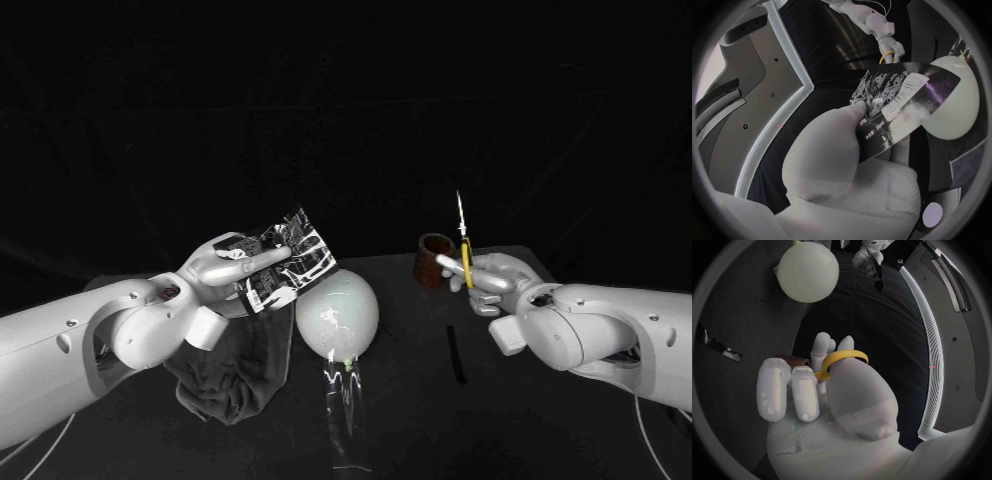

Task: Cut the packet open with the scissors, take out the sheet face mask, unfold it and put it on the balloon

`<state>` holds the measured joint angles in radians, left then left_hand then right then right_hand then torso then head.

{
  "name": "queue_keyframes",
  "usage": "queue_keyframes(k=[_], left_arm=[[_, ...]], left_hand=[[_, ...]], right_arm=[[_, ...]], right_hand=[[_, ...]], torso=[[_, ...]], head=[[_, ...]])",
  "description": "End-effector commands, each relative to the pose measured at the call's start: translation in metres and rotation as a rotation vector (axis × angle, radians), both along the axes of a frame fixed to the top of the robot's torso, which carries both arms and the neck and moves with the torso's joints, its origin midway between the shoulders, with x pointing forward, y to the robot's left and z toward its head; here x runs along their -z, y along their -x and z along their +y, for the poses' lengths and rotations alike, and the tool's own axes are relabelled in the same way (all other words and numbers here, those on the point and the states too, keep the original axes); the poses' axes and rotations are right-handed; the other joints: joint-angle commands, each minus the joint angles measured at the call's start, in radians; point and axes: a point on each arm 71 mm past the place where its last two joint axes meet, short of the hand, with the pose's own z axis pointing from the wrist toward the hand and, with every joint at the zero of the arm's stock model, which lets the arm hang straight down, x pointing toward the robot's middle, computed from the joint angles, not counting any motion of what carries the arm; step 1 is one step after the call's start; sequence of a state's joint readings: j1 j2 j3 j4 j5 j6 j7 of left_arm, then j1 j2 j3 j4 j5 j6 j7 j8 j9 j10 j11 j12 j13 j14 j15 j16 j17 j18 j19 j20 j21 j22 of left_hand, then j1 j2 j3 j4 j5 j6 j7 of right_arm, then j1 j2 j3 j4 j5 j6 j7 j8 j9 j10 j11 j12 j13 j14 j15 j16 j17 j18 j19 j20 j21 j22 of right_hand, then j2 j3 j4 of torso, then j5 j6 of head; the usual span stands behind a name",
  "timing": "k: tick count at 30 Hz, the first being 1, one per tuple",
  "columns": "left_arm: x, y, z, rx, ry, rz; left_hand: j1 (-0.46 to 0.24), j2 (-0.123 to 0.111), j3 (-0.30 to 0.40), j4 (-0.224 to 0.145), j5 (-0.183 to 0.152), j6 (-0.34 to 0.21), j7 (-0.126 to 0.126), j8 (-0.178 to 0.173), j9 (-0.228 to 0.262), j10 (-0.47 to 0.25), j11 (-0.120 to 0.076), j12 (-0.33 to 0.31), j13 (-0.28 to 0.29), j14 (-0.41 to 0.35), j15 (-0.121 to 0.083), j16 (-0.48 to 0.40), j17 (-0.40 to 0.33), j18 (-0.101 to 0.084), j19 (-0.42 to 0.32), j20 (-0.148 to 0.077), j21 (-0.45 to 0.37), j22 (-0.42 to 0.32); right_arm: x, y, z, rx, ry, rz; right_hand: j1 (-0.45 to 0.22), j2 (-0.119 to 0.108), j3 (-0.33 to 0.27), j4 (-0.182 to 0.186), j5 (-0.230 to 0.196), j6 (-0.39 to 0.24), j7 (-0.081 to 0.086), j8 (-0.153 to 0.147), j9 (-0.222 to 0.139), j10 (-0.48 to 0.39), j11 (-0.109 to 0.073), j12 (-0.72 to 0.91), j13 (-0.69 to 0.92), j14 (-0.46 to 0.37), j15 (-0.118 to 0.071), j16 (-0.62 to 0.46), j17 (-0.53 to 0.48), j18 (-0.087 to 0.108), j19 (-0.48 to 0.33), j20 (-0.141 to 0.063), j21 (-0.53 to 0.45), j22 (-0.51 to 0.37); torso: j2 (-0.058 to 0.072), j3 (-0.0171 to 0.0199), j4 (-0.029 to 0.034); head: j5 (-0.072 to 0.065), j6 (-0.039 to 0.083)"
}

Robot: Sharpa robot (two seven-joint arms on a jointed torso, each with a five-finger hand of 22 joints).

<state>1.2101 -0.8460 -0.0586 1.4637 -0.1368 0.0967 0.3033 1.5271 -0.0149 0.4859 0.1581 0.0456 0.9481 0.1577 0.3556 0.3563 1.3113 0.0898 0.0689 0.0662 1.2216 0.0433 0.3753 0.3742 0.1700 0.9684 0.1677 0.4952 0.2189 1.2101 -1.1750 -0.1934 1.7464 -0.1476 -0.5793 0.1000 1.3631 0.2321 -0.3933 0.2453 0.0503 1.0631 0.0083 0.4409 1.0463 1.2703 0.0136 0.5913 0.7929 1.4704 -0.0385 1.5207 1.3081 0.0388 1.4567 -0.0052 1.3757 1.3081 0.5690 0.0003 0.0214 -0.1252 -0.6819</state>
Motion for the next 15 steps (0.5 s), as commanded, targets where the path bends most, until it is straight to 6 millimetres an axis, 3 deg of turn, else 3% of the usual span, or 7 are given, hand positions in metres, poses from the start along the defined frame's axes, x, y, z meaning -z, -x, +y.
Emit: queue_keyframes(k=[1,2,3,5,11,15], left_arm=[[0.003,0.008,0.016,0.086,0.006,0.03],[0.005,0.009,0.023,0.08,-0.002,0.035],[0.007,0.01,0.031,0.074,-0.01,0.039],[0.011,0.012,0.046,0.051,-0.028,0.049],[0.028,0.017,0.082,-0.032,-0.07,0.066],[0.044,0.022,0.099,-0.097,-0.095,0.066]], left_hand=[[0.003,-0.001,0.009,-0.017,0.003,0.0,0.0,0.002,0.078,-0.004,0.003,-0.006,-0.002,-0.01,-0.002,0.0,0.002,0.005,-0.012,0.0,0.008,0.002],[0.002,-0.002,0.009,-0.017,0.003,0.0,0.0,0.002,0.078,-0.005,0.003,-0.006,-0.002,-0.011,-0.002,0.0,0.002,0.005,-0.013,0.0,0.008,0.002],[0.001,-0.003,0.008,-0.017,0.003,0.0,0.0,0.001,0.078,-0.005,0.003,-0.006,-0.002,-0.012,-0.002,-0.001,0.003,0.005,-0.014,0.0,0.008,0.003],[0.004,-0.009,0.008,-0.026,0.003,0.0,0.0,0.001,0.079,-0.007,0.003,-0.006,-0.002,-0.016,-0.002,-0.002,0.004,0.005,-0.019,0.0,0.011,0.005],[0.04,-0.039,-0.005,-0.116,0.002,0.021,0.003,-0.009,0.077,-0.006,0.003,-0.003,0.0,-0.051,-0.001,-0.023,0.008,-0.01,-0.08,-0.008,0.073,0.052],[0.049,-0.039,-0.01,-0.154,0.008,0.034,0.006,-0.023,0.067,-0.007,0.007,-0.003,0.001,-0.071,0.003,-0.026,0.013,-0.025,-0.138,-0.012,0.118,0.088]], right_arm=[[0.001,-0.001,-0.001,-0.013,0.003,-0.016],[0.002,-0.001,-0.001,-0.012,0.004,-0.015],[0.003,-0.001,-0.001,-0.011,0.005,-0.014],[0.004,-0.001,-0.002,-0.01,0.006,-0.012],[0.008,-0.003,-0.003,-0.004,0.011,-0.008],[0.01,-0.004,-0.004,-0.001,0.013,-0.005]], right_hand=[[0.033,0.032,-0.006,-0.001,0.0,-0.004,0.001,-0.006,0.0,0.17,-0.072,-0.006,-0.001,0.07,-0.075,0.0,0.116,0.011,-0.007,0.003,-0.005,0.169],[0.032,0.033,-0.008,0.0,0.0,-0.004,0.002,-0.007,-0.001,0.17,-0.071,-0.008,-0.002,0.07,-0.074,0.0,0.115,0.011,-0.006,0.004,-0.005,0.169],[0.032,0.033,-0.008,0.0,0.0,-0.004,0.002,-0.007,-0.001,0.17,-0.071,-0.008,-0.002,0.07,-0.074,0.0,0.115,0.011,-0.006,0.004,-0.005,0.169],[0.032,0.034,-0.008,0.0,0.0,-0.004,0.002,-0.008,-0.001,0.17,-0.071,-0.009,-0.002,0.07,-0.074,0.0,0.115,0.011,-0.007,0.004,-0.005,0.168],[0.029,0.035,-0.013,0.002,0.0,-0.004,0.003,-0.011,-0.001,0.17,-0.07,-0.013,-0.004,0.07,-0.073,-0.001,0.114,0.012,-0.007,0.005,-0.007,0.168],[0.027,0.037,-0.015,0.004,0.0,-0.004,0.004,-0.013,-0.001,0.17,-0.069,-0.018,-0.007,0.07,-0.072,-0.001,0.114,0.012,-0.007,0.006,-0.006,0.168]], torso=[[-0.006,-0.0028,0.007],[-0.007,-0.0028,0.0076],[-0.005,-0.0002,0.007],[-0.008,-0.0004,0.0092],[-0.014,-0.0012,0.0136],[-0.017,-0.0023,0.0154]], head=[[0.039,-0.022],[0.042,-0.023],[0.056,-0.028],[0.079,-0.039],[0.127,-0.066],[0.154,-0.084]])
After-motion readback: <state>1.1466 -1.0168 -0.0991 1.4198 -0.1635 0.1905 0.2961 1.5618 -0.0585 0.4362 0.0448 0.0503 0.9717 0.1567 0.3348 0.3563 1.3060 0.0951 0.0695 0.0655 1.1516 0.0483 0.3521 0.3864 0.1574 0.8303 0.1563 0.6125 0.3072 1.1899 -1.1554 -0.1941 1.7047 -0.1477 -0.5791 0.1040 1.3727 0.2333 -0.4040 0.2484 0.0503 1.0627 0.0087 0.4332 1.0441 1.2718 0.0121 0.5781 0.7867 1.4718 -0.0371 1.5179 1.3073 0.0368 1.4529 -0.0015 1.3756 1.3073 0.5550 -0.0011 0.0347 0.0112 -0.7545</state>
